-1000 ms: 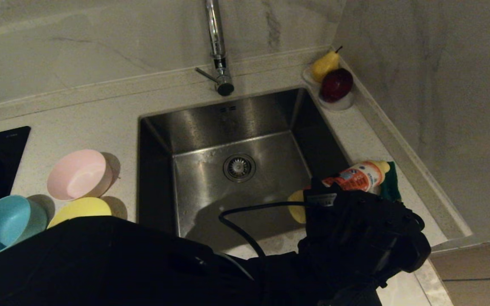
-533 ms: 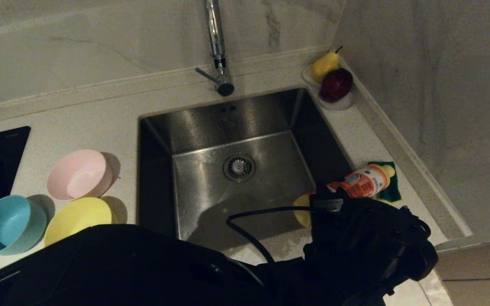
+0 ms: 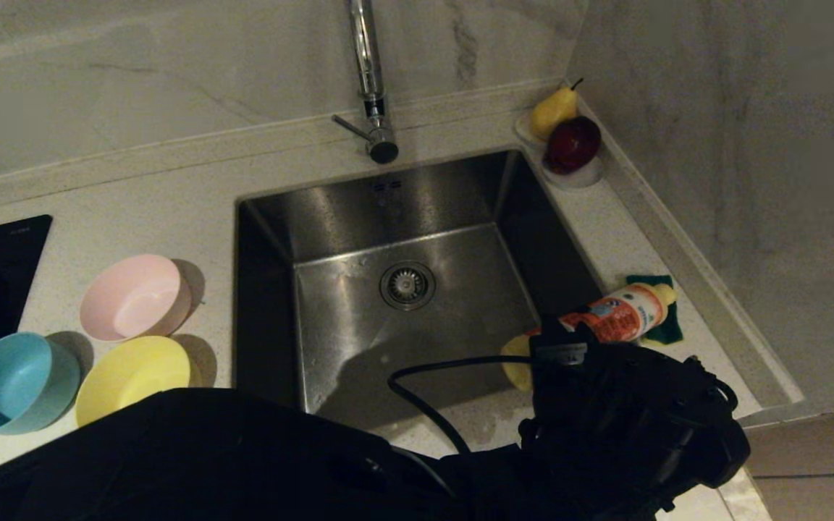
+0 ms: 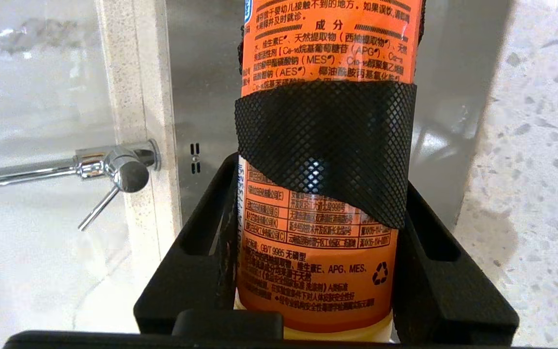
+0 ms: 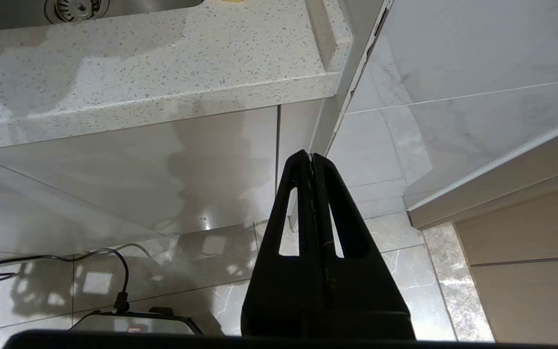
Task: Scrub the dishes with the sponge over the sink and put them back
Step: Squeeze it onto the sponge, then place the dish soap on the table
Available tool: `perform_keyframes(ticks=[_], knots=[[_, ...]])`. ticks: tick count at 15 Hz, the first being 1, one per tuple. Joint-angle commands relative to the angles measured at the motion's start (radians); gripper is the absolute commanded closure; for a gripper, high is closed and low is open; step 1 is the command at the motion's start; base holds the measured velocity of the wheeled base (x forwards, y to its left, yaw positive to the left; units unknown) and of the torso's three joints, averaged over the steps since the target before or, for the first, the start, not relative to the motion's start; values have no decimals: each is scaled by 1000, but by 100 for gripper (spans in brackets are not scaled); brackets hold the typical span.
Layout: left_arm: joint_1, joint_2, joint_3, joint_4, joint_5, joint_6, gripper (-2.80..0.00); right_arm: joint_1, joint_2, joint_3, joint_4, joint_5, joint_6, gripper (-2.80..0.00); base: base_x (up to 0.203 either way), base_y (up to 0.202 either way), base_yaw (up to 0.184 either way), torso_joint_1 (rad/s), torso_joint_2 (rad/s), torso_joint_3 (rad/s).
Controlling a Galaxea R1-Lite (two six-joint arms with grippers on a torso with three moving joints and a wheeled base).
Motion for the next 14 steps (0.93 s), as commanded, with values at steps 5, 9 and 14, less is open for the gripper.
perform_keyframes(ticks=[5, 9, 14], knots=[[0, 9, -7, -97, 10, -5, 0, 0, -1, 0, 0, 0, -1, 0, 0, 0, 0, 0, 0, 0], [0, -17, -29, -102, 2, -90, 0, 0, -1, 0, 0, 0, -1, 0, 0, 0, 0, 0, 0, 0], [-2, -94, -49, -101, -6, -176, 0, 0, -1, 0, 0, 0, -1, 0, 0, 0, 0, 0, 0, 0]])
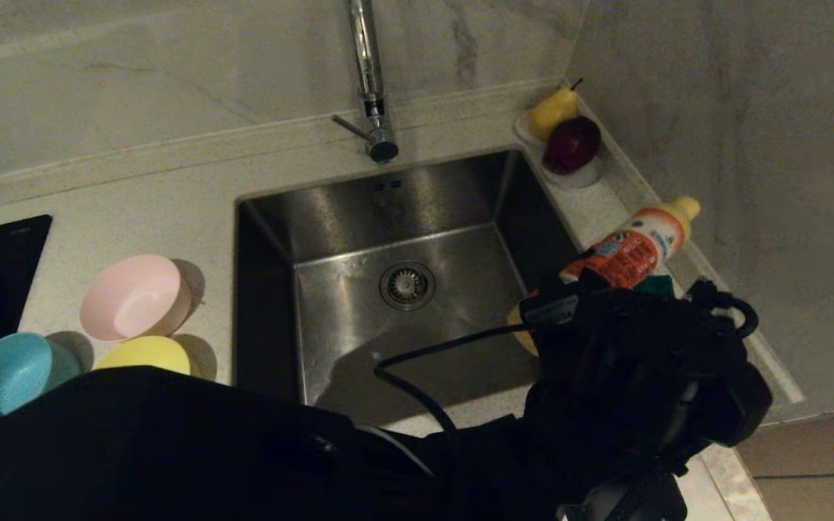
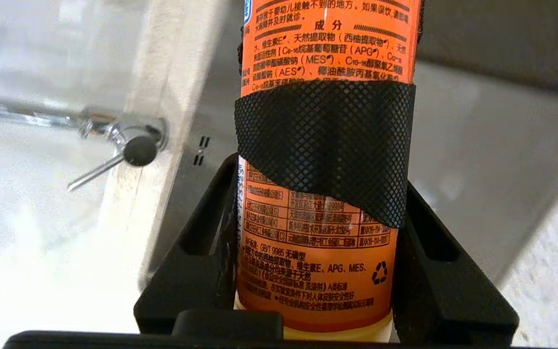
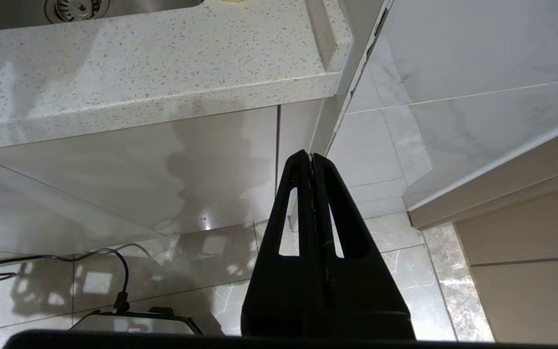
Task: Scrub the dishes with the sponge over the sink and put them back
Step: Place the dish soap on the table
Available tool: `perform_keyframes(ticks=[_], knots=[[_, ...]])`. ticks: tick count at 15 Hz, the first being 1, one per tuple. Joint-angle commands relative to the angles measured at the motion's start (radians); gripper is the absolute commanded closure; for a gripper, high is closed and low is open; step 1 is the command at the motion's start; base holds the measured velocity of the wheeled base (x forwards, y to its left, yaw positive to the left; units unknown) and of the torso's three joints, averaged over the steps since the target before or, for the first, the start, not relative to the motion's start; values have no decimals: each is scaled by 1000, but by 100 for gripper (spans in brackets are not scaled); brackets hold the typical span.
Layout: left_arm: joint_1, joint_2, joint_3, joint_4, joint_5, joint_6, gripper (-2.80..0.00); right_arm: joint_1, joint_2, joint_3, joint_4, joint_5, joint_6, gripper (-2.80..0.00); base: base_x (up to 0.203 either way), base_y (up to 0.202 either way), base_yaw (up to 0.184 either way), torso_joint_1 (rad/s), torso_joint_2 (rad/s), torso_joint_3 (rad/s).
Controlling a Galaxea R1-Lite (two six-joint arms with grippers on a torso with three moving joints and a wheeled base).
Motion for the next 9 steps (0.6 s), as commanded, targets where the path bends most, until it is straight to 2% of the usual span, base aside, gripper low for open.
perform_keyframes(ticks=[1, 5, 9], knots=[[-1, -49, -5, -3, 5, -23, 0, 0, -1, 0, 0, 1, 0, 0, 0, 0, 0, 0, 0, 0], [-12, -124, -48, -11, -20, -64, 0, 0, -1, 0, 0, 1, 0, 0, 0, 0, 0, 0, 0, 0], [-31, -132, -198, -89, -47, -72, 0, 0, 1, 0, 0, 1, 0, 0, 0, 0, 0, 0, 0, 0]])
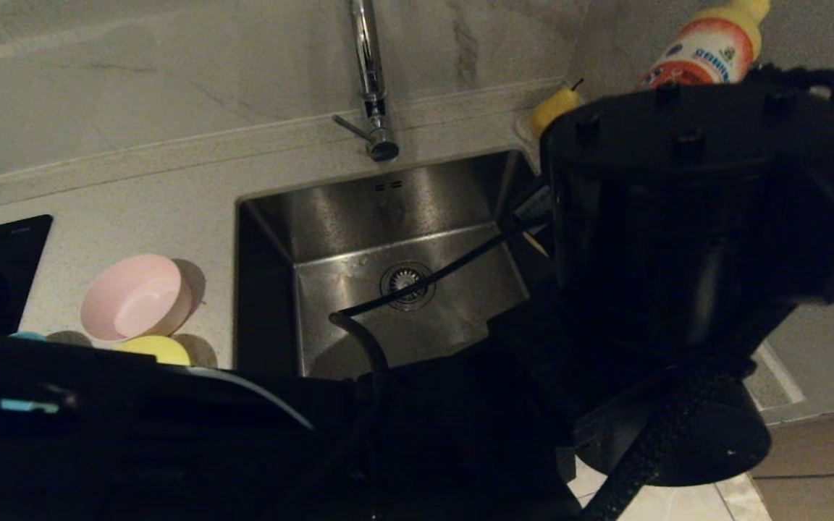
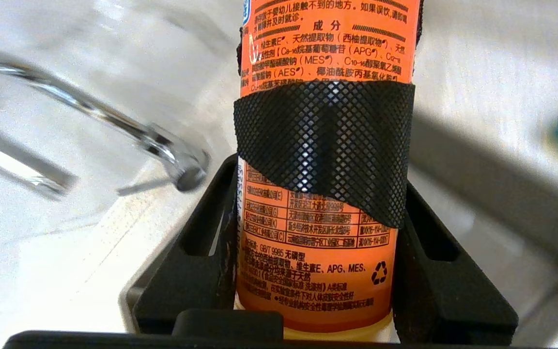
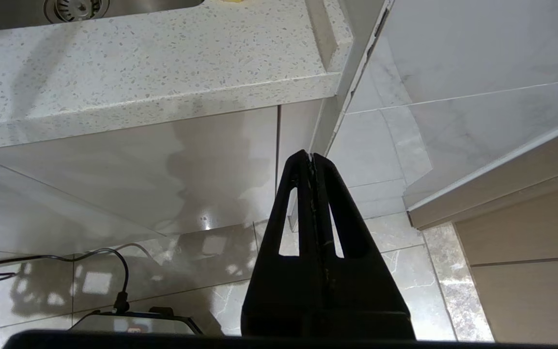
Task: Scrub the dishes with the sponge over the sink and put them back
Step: Place the dish soap on the table
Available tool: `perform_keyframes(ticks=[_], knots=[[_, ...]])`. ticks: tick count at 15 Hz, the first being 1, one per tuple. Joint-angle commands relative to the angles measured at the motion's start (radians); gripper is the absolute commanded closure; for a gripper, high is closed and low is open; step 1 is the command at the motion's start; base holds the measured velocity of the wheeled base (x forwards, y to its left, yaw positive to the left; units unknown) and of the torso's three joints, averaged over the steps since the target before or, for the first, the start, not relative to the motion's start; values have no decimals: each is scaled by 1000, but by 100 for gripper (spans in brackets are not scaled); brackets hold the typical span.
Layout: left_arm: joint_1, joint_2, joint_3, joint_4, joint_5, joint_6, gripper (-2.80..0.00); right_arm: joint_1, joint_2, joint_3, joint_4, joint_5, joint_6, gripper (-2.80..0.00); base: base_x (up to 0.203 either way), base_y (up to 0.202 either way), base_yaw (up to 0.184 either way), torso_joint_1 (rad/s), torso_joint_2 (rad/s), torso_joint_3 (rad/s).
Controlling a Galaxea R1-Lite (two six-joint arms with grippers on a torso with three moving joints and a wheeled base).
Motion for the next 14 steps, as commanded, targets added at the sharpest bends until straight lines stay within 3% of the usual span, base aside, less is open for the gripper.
perform_keyframes(ticks=[1, 6, 11, 14], knots=[[-4, -13, -108, -65, 2, 4, 0, 0, -1, 0, 0, 0, 0, 0, 0, 0, 0, 0, 0, 0], [-9, -56, -265, -96, -16, -48, 0, 0, -1, 0, 0, 0, 0, 0, 0, 0, 0, 0, 0, 0], [-8, -116, -267, -118, -80, -53, 0, 0, -1, 0, 0, 0, 0, 0, 0, 0, 0, 0, 0, 0], [-6, -174, -268, -124, -75, -57, 0, 0, -1, 0, 0, 0, 0, 0, 0, 0, 0, 0, 0, 0]])
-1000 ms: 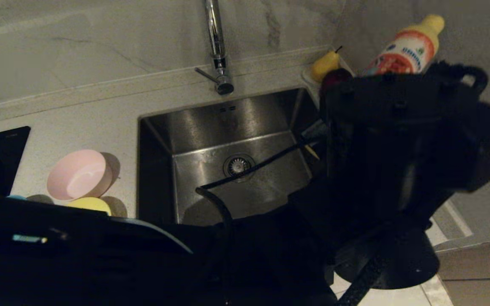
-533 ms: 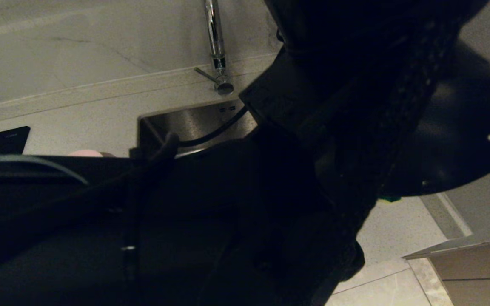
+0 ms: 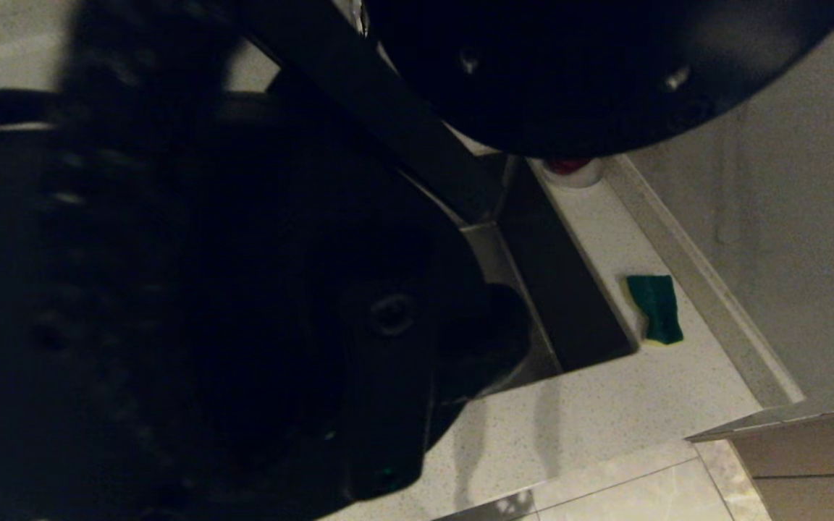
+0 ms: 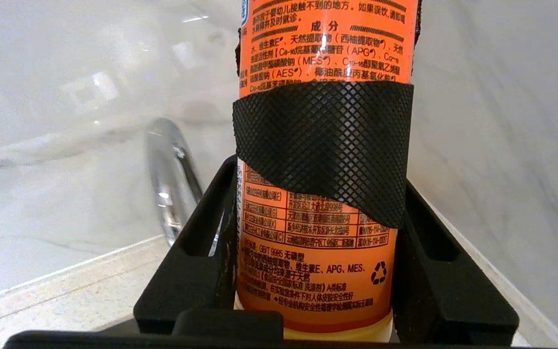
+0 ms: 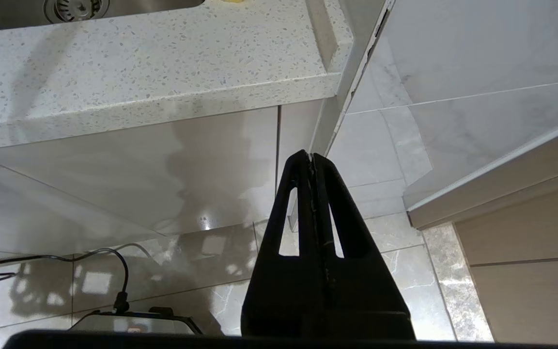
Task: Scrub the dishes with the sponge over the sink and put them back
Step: Place the dish soap on the table
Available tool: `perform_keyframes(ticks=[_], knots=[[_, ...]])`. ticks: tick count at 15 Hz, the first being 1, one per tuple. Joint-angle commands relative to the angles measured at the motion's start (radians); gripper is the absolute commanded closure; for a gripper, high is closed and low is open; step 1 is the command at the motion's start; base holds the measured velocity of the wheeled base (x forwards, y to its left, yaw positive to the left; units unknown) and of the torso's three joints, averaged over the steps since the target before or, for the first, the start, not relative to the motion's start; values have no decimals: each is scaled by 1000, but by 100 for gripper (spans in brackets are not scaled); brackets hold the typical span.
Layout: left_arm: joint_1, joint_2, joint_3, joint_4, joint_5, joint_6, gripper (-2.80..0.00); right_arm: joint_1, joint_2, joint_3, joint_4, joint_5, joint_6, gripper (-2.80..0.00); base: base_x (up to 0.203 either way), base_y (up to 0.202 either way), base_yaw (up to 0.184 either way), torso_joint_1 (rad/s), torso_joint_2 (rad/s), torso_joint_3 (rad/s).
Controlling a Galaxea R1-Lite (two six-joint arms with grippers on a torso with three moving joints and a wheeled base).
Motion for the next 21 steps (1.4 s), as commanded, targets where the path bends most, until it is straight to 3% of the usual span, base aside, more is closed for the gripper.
perform_keyframes(ticks=[1, 7, 10, 14, 18, 21], knots=[[2, -77, -1, -5, 7, 8, 0, 0, -1, 0, 0, 0, -1, 0, 0, 0, 0, 0, 0, 0], [20, -174, -1, -52, 18, 13, 0, 0, -1, 0, 0, 0, -1, 0, 0, 0, 0, 0, 0, 0], [34, -221, 0, -58, 55, 34, 0, 0, -1, 0, 0, 0, -1, 0, 0, 0, 0, 0, 0, 0], [96, -300, 9, -48, 58, 37, 0, 0, -1, 0, 0, 0, -1, 0, 0, 0, 0, 0, 0, 0], [303, -390, 53, -15, 57, 30, 0, 0, -1, 0, 0, 0, -1, 0, 0, 0, 0, 0, 0, 0], [430, -435, 60, 98, 34, -10, 0, 0, -1, 0, 0, 0, -1, 0, 0, 0, 0, 0, 0, 0]])
